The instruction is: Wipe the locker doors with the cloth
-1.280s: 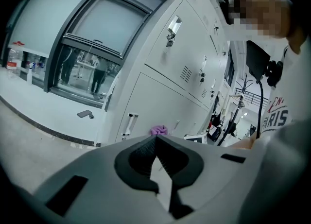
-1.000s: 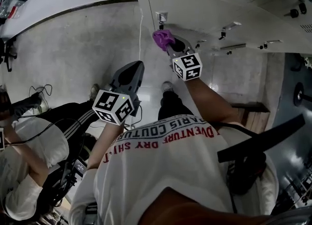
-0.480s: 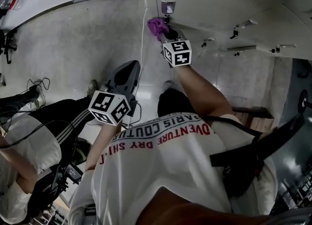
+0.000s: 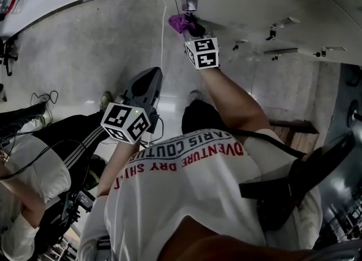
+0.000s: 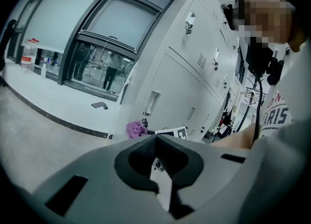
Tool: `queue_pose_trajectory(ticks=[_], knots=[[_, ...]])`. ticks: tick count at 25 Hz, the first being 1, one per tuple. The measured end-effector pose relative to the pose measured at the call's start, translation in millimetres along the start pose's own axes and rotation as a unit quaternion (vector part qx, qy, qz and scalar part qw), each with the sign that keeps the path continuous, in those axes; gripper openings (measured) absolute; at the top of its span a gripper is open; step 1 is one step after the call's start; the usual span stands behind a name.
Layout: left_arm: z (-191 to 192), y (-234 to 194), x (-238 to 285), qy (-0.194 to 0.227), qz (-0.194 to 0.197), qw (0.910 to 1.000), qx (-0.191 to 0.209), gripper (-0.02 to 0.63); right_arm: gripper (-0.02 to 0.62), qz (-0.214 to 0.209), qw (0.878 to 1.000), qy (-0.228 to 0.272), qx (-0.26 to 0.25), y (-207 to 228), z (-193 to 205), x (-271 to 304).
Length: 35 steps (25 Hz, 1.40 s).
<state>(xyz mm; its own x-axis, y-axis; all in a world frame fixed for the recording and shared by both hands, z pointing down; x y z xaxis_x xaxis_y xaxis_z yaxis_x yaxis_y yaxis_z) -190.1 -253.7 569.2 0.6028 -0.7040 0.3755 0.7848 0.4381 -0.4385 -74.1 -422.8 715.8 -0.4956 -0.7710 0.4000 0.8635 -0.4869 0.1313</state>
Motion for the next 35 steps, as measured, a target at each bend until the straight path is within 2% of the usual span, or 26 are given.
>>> queue_pose_trajectory(ticks=[4,10,21,28,35], knots=[[-1,7,5,-0.006,0.006,1.0,-0.001,-0.002,0.051,0.004,1.0,0.003,0.009,12,-2,-8],[5,21,9,-0.015,0.017,0.9997,0.006,0.0,0.051,0.031,0.999,0.021,0.022,43,-2,-32],[12,38,20,-0.027,0.036,0.999,0.007,0.0,0.052,0.089,0.995,0.047,0.004,130,4,-94],[6,42,19,-0.009,0.04,0.9991,-0.013,-0.002,0.051,0.175,0.979,0.06,0.081,195,20,-137],[12,55,2,0.003,0.042,0.9991,0.007,0.0,0.051,0.181,0.977,0.057,0.101,195,24,-151]])
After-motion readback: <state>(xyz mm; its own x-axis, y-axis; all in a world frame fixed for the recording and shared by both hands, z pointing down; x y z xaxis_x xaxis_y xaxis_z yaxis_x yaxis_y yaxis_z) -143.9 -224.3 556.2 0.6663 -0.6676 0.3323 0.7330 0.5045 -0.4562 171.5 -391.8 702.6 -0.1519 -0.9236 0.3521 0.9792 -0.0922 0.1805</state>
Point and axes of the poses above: the fingertips, and each gripper's own axes: x forward along the fingers, y to its right, z out of its underside, the point moved 5 cm from there along -x, backward along the fingers, and after that the axes turned 5 degrees about z, right-handed, at the moved point
